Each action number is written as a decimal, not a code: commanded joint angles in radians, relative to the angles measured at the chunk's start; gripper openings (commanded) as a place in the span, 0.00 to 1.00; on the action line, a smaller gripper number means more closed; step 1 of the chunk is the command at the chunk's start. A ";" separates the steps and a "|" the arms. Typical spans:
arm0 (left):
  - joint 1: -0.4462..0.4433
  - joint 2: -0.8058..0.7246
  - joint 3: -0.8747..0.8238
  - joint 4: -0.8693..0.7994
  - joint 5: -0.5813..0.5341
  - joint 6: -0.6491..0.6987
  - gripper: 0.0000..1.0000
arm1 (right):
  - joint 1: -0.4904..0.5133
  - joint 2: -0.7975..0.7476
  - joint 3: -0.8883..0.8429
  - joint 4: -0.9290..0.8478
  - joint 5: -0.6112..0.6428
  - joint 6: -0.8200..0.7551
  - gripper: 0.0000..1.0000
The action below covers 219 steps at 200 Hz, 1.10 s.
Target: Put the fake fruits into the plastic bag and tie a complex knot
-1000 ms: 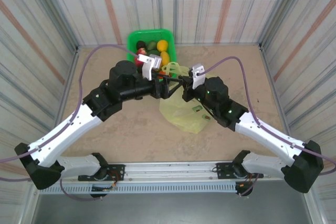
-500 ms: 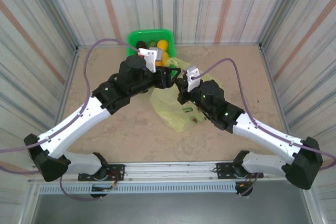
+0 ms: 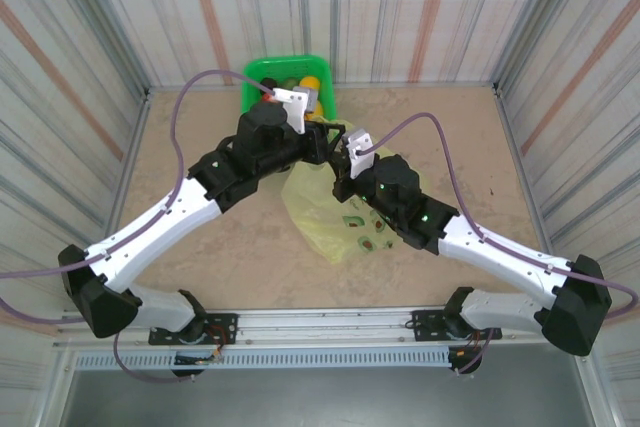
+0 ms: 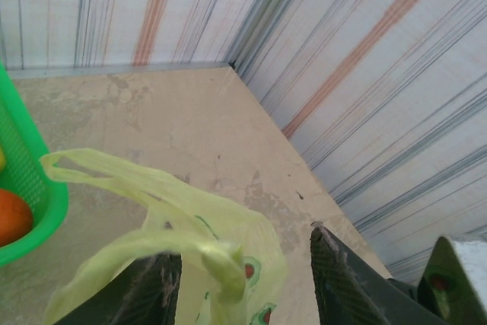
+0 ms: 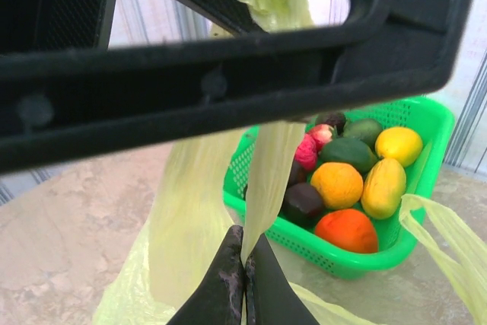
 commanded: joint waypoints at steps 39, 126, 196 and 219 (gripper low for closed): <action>0.014 0.012 0.006 0.063 0.062 -0.002 0.23 | 0.007 0.010 0.003 0.057 0.039 -0.012 0.00; 0.250 -0.044 0.006 0.043 0.439 0.095 0.00 | -0.060 -0.144 -0.067 -0.054 -0.136 0.070 0.64; 0.262 -0.019 0.124 0.034 0.652 0.172 0.00 | 0.028 -0.062 -0.385 0.164 -0.175 0.192 0.29; 0.235 -0.011 0.169 0.045 0.746 0.193 0.00 | 0.041 0.136 -0.370 0.330 -0.114 0.249 0.39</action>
